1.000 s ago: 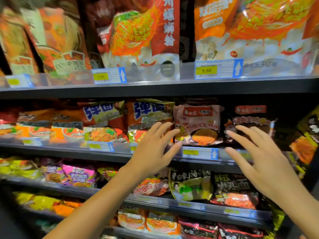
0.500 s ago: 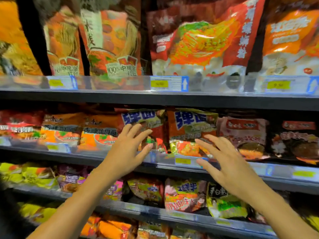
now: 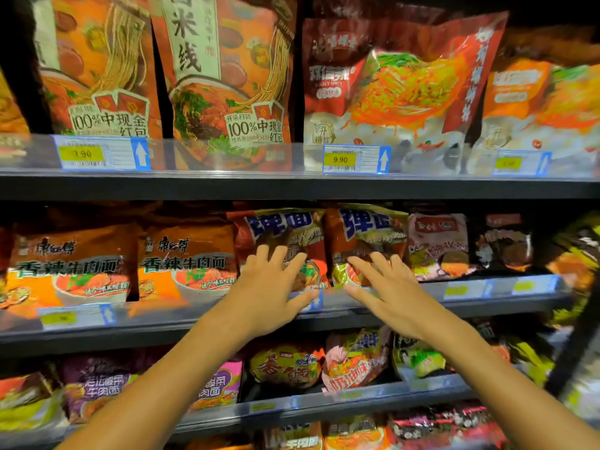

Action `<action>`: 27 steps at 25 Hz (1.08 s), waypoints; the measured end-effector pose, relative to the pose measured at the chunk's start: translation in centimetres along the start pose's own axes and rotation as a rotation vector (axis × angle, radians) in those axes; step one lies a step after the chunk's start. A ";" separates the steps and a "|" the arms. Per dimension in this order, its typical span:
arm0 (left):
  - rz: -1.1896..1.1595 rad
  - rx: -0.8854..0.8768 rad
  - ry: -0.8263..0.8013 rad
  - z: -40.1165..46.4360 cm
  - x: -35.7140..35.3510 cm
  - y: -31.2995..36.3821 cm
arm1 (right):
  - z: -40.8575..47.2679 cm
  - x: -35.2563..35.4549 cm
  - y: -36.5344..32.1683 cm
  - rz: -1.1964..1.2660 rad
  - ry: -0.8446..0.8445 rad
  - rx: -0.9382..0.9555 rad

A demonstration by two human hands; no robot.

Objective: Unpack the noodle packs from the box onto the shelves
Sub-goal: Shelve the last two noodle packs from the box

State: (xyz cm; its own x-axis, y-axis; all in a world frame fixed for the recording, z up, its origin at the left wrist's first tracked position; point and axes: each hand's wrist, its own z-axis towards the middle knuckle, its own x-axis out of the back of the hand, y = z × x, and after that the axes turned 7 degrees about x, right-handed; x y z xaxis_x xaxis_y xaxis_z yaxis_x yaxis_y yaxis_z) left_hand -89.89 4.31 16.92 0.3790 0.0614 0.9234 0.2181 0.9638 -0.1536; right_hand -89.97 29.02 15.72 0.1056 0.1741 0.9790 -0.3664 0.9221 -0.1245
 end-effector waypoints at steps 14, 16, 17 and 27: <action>-0.195 -0.100 -0.046 -5.6 -0.9 -6.5 | 5.2 1.2 -10.5 -0.250 0.155 0.067; -0.212 -0.096 -0.043 -5.9 -0.9 -7.0 | 5.4 1.1 -10.6 -0.298 0.170 0.041; -0.208 -0.082 -0.035 -6.3 -0.8 -7.4 | 5.3 0.7 -10.6 -0.312 0.199 0.039; -0.100 0.126 -0.085 -8.5 -1.5 -13.2 | 6.0 -1.9 -15.2 -0.264 0.184 0.147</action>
State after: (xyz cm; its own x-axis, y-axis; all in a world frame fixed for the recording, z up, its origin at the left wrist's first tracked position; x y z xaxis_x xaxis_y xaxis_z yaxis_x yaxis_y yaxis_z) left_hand -85.67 -10.67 14.59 0.2829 -0.0196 0.9589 0.1347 0.9907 -0.0195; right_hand -90.18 12.62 16.74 0.3739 0.0079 0.9274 -0.4321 0.8863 0.1667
